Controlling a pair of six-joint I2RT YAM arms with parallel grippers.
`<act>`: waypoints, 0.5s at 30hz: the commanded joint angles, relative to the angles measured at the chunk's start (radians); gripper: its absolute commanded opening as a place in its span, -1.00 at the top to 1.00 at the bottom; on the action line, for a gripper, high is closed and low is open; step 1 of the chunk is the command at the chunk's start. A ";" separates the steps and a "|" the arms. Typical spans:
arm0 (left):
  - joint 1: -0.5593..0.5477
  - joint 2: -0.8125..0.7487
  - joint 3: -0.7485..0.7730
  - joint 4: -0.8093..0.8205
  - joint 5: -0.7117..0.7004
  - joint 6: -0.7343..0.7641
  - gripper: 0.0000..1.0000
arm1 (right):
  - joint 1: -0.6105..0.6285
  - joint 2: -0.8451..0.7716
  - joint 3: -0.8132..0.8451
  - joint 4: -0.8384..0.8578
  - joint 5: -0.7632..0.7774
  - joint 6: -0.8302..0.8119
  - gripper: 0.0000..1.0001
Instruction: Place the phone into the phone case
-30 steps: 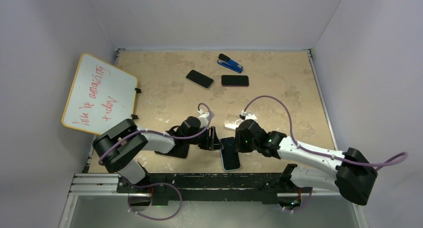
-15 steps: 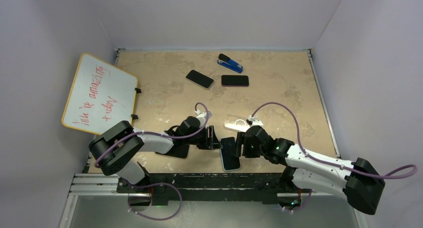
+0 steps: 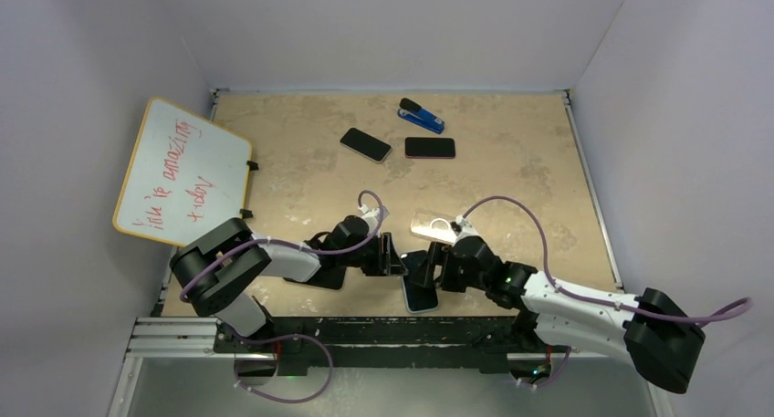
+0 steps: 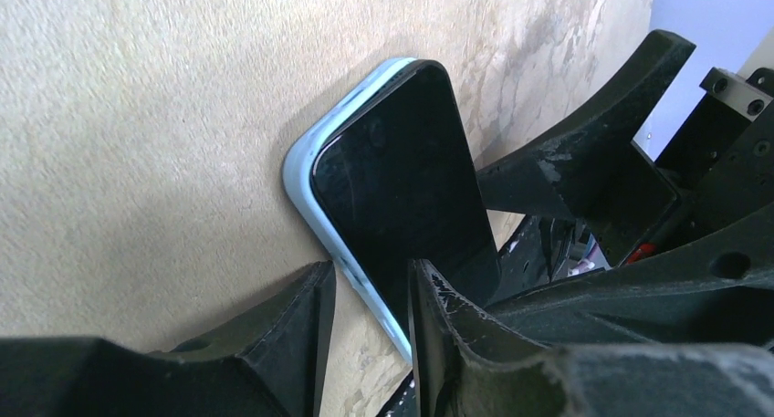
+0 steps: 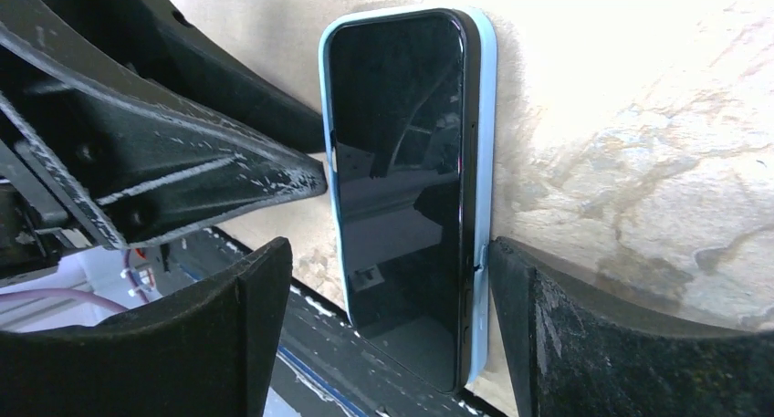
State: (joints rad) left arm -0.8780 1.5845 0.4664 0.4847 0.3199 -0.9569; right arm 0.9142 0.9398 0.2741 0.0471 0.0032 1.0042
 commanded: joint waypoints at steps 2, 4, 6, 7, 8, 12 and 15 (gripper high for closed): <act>-0.012 -0.006 -0.039 0.019 0.012 -0.033 0.33 | 0.002 0.023 -0.032 0.134 -0.061 0.079 -0.60; -0.012 -0.013 -0.056 0.023 0.014 -0.039 0.38 | 0.002 0.010 -0.053 0.205 -0.063 0.113 -0.58; -0.013 -0.021 -0.068 0.022 0.016 -0.039 0.46 | 0.000 -0.005 -0.076 0.290 -0.066 0.142 -0.56; -0.013 -0.026 -0.075 0.019 0.017 -0.040 0.49 | -0.001 -0.011 -0.084 0.338 -0.068 0.155 -0.54; -0.013 -0.034 -0.081 0.018 0.016 -0.042 0.50 | -0.002 -0.017 -0.089 0.371 -0.073 0.164 -0.54; -0.015 -0.073 -0.106 0.006 0.005 -0.046 0.51 | -0.003 -0.060 -0.096 0.433 -0.084 0.180 -0.53; -0.013 -0.102 -0.141 0.061 0.028 -0.070 0.51 | -0.003 -0.071 -0.117 0.489 -0.083 0.192 -0.53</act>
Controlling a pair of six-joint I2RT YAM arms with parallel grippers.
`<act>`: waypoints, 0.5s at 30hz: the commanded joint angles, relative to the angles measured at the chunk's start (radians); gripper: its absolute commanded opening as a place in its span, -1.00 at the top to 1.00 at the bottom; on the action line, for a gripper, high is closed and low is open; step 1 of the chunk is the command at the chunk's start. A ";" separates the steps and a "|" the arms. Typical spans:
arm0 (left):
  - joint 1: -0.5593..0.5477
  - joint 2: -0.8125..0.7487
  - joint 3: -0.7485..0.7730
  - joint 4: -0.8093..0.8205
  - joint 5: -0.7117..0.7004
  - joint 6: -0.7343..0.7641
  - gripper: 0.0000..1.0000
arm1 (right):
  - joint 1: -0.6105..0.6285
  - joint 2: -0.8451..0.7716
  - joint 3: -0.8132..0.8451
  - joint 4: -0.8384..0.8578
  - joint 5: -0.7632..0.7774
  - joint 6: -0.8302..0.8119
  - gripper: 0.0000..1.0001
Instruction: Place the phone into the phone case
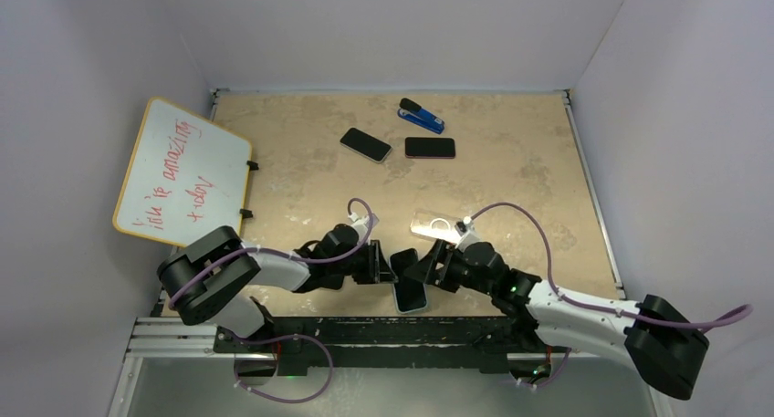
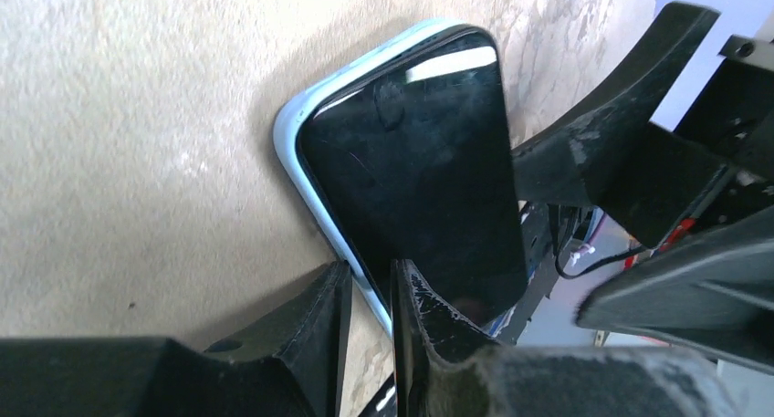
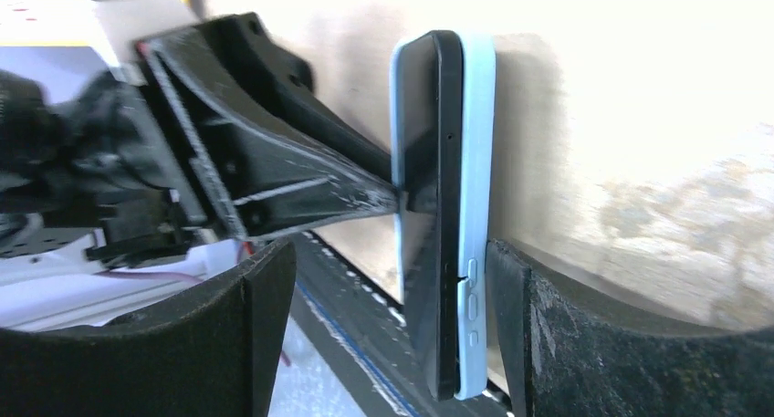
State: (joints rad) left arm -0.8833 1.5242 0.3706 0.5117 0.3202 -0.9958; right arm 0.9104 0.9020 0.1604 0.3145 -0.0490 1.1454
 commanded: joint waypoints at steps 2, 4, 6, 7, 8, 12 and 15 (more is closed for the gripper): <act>-0.008 -0.059 -0.054 0.037 0.027 -0.028 0.50 | 0.000 -0.023 -0.008 0.246 -0.036 0.047 -0.52; -0.009 -0.071 -0.057 0.032 0.024 -0.019 0.50 | -0.001 -0.008 -0.003 0.251 -0.042 0.034 -0.52; -0.008 -0.077 -0.059 0.037 0.025 -0.014 0.50 | -0.001 0.016 0.011 0.224 -0.044 0.023 -0.52; -0.008 -0.078 -0.059 0.037 0.025 -0.012 0.50 | -0.001 0.031 0.016 0.216 -0.051 0.019 -0.51; -0.008 -0.078 -0.058 0.039 0.024 -0.012 0.50 | -0.001 0.047 0.020 0.212 -0.060 0.015 -0.51; -0.008 -0.083 -0.055 0.044 0.024 -0.015 0.50 | -0.001 0.106 0.054 0.161 -0.093 -0.015 -0.43; -0.008 -0.092 -0.051 0.029 0.019 -0.008 0.50 | -0.001 0.125 0.066 0.138 -0.089 -0.025 -0.19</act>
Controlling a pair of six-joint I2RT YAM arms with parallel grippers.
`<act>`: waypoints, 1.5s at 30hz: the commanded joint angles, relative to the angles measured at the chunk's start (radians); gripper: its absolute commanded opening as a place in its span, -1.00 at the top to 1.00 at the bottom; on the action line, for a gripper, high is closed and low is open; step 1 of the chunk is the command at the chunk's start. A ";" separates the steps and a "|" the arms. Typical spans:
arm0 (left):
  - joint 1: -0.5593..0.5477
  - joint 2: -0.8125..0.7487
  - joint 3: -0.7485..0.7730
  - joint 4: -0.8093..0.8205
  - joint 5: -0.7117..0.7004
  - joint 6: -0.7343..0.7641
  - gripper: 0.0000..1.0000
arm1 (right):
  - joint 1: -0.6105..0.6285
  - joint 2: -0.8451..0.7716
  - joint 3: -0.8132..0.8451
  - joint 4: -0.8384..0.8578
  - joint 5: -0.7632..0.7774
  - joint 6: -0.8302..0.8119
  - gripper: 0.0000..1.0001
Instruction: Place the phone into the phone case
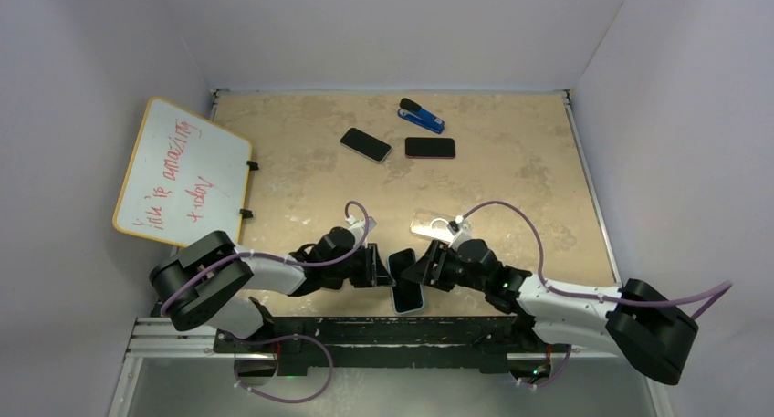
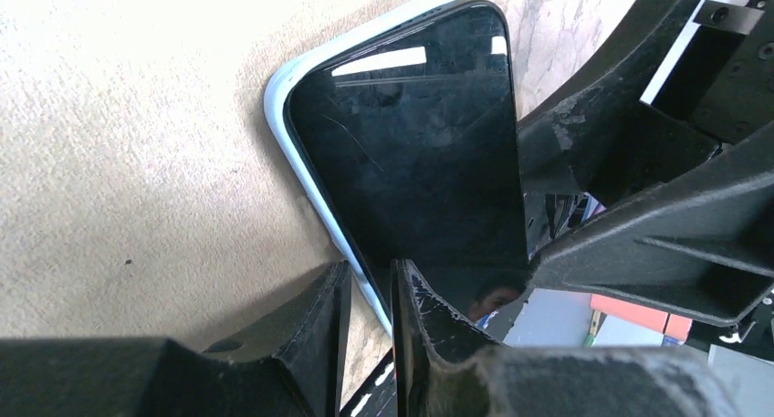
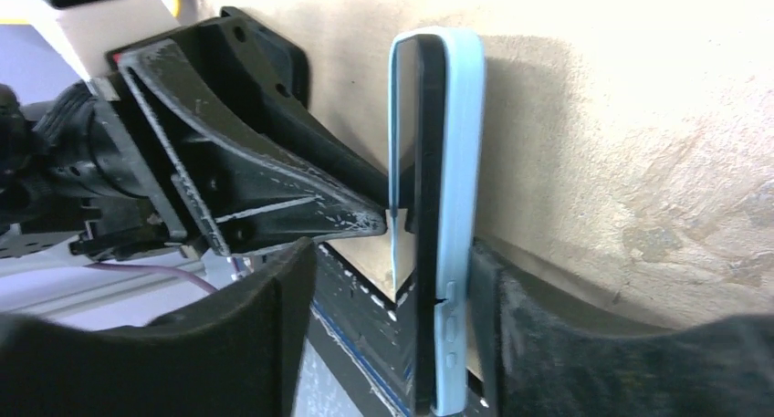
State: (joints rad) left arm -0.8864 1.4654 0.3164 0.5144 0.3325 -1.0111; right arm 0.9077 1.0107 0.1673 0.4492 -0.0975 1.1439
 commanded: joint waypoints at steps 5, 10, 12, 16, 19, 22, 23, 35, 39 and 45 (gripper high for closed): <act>-0.005 -0.044 0.005 0.005 0.001 0.016 0.50 | 0.002 0.012 0.066 0.007 -0.030 -0.031 0.51; -0.006 -0.078 0.002 -0.027 -0.019 0.024 0.50 | 0.002 -0.013 0.064 -0.005 -0.016 -0.043 1.00; -0.005 -0.089 0.003 -0.041 -0.029 0.031 0.50 | 0.002 -0.019 0.069 -0.019 -0.008 -0.049 1.00; -0.006 -0.096 0.004 -0.045 -0.033 0.034 0.50 | 0.002 -0.012 0.100 -0.060 -0.005 -0.076 1.00; -0.005 -0.097 0.008 -0.049 -0.030 0.037 0.50 | 0.002 -0.012 0.124 -0.088 -0.007 -0.088 1.00; -0.005 -0.129 0.031 -0.096 -0.027 0.051 0.35 | 0.002 -0.066 0.132 -0.131 0.035 -0.088 1.00; -0.005 -0.152 0.042 -0.124 -0.028 0.057 0.22 | 0.002 -0.094 0.136 -0.155 0.055 -0.092 1.00; -0.001 -0.532 0.119 -0.324 -0.056 0.068 -0.65 | 0.002 -0.443 0.198 -0.253 0.099 -0.118 1.00; -0.001 -0.576 0.137 -0.302 -0.035 0.054 -0.67 | 0.002 -0.502 0.208 -0.211 0.066 -0.115 1.00; -0.001 -0.559 0.162 -0.238 0.013 0.032 -0.67 | 0.002 -0.521 0.203 -0.113 0.000 -0.090 1.00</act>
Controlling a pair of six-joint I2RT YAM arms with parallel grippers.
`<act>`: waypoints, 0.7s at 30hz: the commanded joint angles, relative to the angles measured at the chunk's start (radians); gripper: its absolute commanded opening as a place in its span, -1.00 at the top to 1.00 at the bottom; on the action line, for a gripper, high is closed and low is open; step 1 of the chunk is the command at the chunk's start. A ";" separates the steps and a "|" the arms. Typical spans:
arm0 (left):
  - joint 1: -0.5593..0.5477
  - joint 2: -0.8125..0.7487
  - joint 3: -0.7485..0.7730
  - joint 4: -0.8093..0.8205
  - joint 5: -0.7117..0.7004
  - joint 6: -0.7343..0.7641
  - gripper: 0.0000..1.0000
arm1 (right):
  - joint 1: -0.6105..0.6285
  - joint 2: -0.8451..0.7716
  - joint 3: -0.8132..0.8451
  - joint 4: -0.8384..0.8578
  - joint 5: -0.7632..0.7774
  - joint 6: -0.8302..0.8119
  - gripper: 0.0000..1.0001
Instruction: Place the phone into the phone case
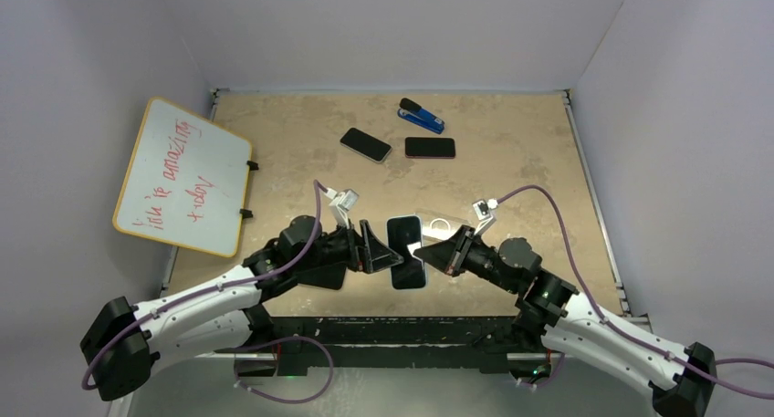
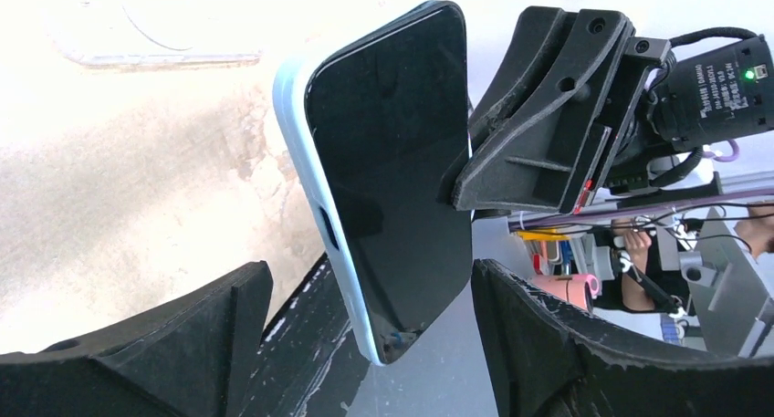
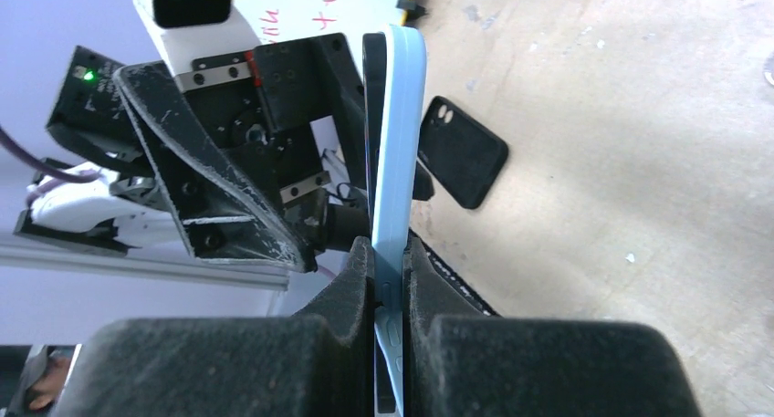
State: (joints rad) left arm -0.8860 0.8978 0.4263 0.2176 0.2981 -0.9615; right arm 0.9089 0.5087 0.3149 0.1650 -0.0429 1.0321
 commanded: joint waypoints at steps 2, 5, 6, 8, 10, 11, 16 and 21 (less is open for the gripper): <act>-0.001 0.026 0.052 0.086 0.063 -0.032 -0.66 | 0.001 -0.013 0.051 0.200 -0.067 0.035 1.00; -0.001 0.046 0.042 0.141 0.083 -0.051 -0.65 | 0.001 -0.004 0.043 0.226 -0.080 0.045 1.00; -0.002 0.051 0.038 0.157 0.088 -0.061 -0.63 | 0.001 -0.002 0.040 0.230 -0.085 0.048 1.00; -0.002 0.055 0.024 0.205 0.098 -0.084 -0.56 | 0.001 0.001 0.033 0.246 -0.092 0.054 1.00; -0.002 0.057 0.009 0.263 0.107 -0.114 -0.41 | 0.001 0.003 0.028 0.255 -0.101 0.064 1.00; -0.002 0.058 0.002 0.290 0.111 -0.130 -0.27 | 0.001 0.006 0.028 0.251 -0.104 0.064 1.00; -0.002 0.052 -0.024 0.385 0.112 -0.183 0.52 | 0.001 0.001 0.023 0.223 -0.122 0.056 0.69; -0.002 0.033 -0.024 0.405 0.101 -0.183 1.00 | 0.001 -0.037 0.006 0.159 -0.163 0.044 -0.05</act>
State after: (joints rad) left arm -0.8890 0.9539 0.4053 0.5194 0.4007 -1.1229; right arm 0.9077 0.5125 0.3138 0.2916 -0.1486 1.0851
